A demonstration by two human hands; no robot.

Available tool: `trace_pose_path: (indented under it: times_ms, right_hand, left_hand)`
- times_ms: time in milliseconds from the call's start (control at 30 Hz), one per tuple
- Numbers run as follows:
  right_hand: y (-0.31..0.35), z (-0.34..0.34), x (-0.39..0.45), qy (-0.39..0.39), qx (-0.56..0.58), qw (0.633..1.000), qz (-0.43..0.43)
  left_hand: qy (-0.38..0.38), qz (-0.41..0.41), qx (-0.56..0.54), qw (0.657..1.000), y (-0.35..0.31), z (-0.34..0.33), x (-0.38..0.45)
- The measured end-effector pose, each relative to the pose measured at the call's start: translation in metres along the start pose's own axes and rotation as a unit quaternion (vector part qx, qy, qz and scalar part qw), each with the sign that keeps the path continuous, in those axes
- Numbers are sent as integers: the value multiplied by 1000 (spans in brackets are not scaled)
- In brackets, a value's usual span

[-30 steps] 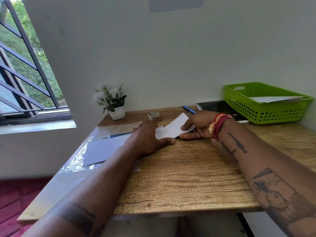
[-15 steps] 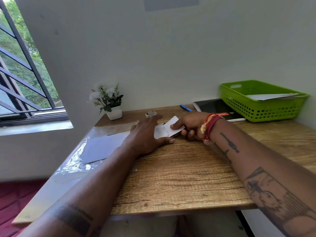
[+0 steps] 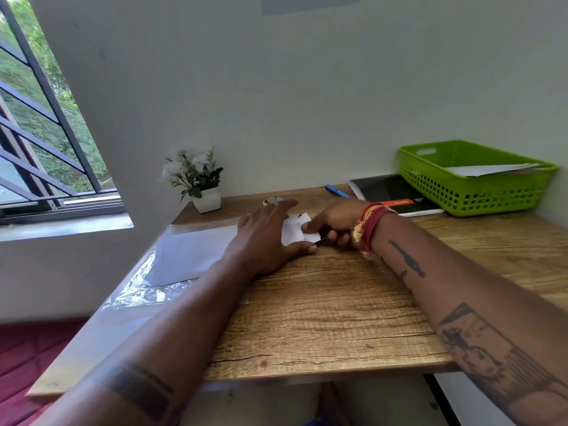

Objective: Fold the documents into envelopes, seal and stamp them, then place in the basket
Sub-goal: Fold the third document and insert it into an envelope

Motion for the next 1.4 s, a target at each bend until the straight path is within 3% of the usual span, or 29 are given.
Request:
trace_pose_path:
  times_ms: [133, 500, 867, 1033, 1200, 1400]
  right_hand:
    - [0, 16, 3, -23, 80, 996, 28]
    - [3, -1, 7, -31, -11, 999, 10]
    - [0, 3, 9, -7, 65, 998, 22]
    - [-1, 6, 7, -35, 7, 999, 17]
    - [13, 38, -11, -178, -112, 975, 67]
    - [21, 22, 4, -173, -283, 941, 71]
  left_hand:
    - [-11, 10, -13, 1000, 0, 4, -1]
    - [5, -23, -5, 1000, -13, 3, -5]
    - [17, -28, -9, 999, -14, 0, -5]
    - [18, -28, -11, 999, -12, -3, -2]
    - [36, -15, -6, 999, -10, -7, -3]
    - [40, -29, 17, 999, -5, -12, 3]
Point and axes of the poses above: each hand's wrist, its own x-axis towards the middle knuckle, its own z-axis out of the back of the hand, y = z × x, the point moved 7 cm from there along x, towards the middle knuckle, and after that the axes turned 5 degrees about z, right-handed, at the moved point
